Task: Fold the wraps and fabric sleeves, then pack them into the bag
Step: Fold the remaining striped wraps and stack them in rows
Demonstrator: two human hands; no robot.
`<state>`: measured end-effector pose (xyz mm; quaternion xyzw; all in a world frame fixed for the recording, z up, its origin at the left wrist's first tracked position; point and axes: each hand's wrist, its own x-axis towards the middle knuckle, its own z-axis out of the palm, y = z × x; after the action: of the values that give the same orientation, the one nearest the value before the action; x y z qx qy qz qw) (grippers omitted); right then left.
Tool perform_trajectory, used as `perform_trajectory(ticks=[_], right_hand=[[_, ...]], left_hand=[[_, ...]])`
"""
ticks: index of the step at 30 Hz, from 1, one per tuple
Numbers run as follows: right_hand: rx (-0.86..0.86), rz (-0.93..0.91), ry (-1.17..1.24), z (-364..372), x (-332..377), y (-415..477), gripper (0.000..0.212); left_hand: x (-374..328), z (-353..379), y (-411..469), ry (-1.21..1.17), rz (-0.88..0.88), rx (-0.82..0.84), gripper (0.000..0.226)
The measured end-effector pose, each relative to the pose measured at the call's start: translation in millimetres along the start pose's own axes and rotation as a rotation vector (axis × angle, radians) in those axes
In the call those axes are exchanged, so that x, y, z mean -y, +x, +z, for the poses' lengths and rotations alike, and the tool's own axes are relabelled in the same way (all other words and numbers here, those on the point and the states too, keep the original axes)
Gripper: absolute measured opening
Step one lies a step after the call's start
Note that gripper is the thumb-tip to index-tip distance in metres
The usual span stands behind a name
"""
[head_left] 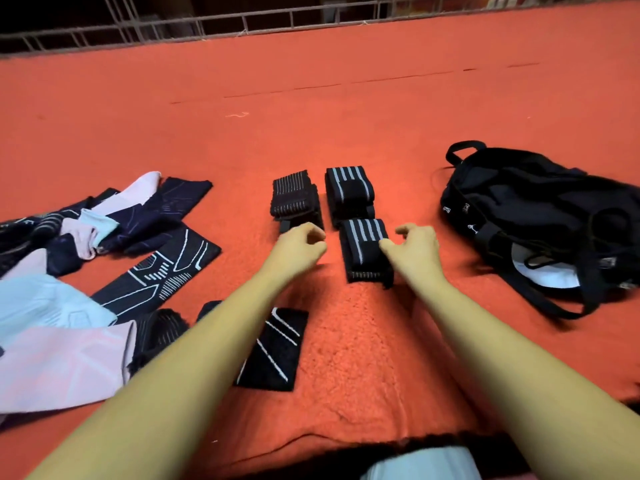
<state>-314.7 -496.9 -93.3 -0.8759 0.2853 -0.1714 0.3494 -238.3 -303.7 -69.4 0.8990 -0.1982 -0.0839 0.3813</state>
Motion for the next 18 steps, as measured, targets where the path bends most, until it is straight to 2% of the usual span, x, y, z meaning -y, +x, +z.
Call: perform_trajectory(ticks=[2,3,5,7,9,12,15,18], right_hand=[[0.007,-0.125,0.028,-5,21,-15,0.038],[0.068,-0.178,0.067,-3,33,-24,0.035],[0.297,-0.253,0.087,4,57,-48,0.035],[0.586,-0.312,0.001,18,75,-74,0.052],[0.775,-0.330,-0.118,36,85,-95,0.069],[0.781,-0.302,-0.190,58,92,-112,0.064],[0.725,-0.334,-0.295,71,89,-121,0.057],[0.667,-0.388,-0.332,75,84,-131,0.059]], left_hand=[[12,-31,-14,-0.032,0.035,0.020,0.011],[19,-44,-23,-0.032,0.031,0.024,0.015],[34,-64,-44,0.025,0.000,0.018,0.018],[52,-78,-65,0.129,-0.011,0.039,0.009],[72,-85,-87,0.214,-0.004,0.182,0.005],[100,-92,-114,0.298,0.033,0.314,0.029],[120,-91,-131,0.427,0.106,0.233,0.070],[130,-86,-147,0.402,0.037,0.087,0.086]])
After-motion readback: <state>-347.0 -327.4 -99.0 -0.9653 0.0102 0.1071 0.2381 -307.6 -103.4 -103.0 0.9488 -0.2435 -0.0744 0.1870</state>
